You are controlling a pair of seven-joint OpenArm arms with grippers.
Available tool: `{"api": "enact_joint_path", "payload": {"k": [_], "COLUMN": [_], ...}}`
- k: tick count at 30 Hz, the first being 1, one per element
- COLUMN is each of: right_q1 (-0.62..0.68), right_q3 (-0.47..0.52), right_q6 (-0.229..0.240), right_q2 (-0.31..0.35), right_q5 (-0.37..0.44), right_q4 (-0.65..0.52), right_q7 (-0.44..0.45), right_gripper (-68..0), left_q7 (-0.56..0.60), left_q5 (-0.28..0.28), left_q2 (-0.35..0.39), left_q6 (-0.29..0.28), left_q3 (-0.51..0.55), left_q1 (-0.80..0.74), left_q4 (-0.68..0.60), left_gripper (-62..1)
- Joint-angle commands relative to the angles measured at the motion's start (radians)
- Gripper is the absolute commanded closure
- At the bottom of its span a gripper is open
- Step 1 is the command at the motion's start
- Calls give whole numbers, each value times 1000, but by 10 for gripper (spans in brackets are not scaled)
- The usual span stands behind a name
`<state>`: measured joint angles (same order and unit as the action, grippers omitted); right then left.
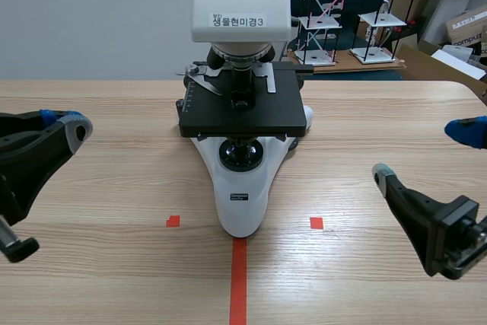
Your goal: Point at the objective lens
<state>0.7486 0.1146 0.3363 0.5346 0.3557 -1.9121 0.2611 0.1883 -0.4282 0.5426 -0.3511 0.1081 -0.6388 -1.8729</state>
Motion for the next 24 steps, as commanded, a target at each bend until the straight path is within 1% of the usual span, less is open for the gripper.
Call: {"api": "enact_joint_path", "payload": {"k": [1, 7, 10, 16, 20, 24], "right_q1": [0, 0, 0, 0, 0, 0], "right_q3": [10, 10, 10, 10, 10, 10], "right_q6": [0, 0, 0, 0, 0, 0], "right_q2": [6, 6, 6, 6, 6, 6], "right_q5": [10, 10, 10, 10, 10, 10], "right_q4": [-11, -11, -11, -11, -11, -11], "right_q7": [14, 14, 14, 14, 14, 14], "right_gripper": [-589, -589, -589, -589, -589, -589], "left_q7": [11, -2, -6, -6, -50, -52], "left_q5": [-15, -15, -32, -33, -41, -41], "left_q2": [-11, -11, -13, -16, -32, -36], "left_q6": [-2, -3, -3, 5, 8, 8], "left_q3": [-31, -124, -170, -249, -286, -328], "left_q1": [37, 161, 228, 336, 397, 439], "left_q4": [15, 93, 124, 173, 201, 210], "left_gripper": [-14, -14, -14, -14, -14, -14]}}
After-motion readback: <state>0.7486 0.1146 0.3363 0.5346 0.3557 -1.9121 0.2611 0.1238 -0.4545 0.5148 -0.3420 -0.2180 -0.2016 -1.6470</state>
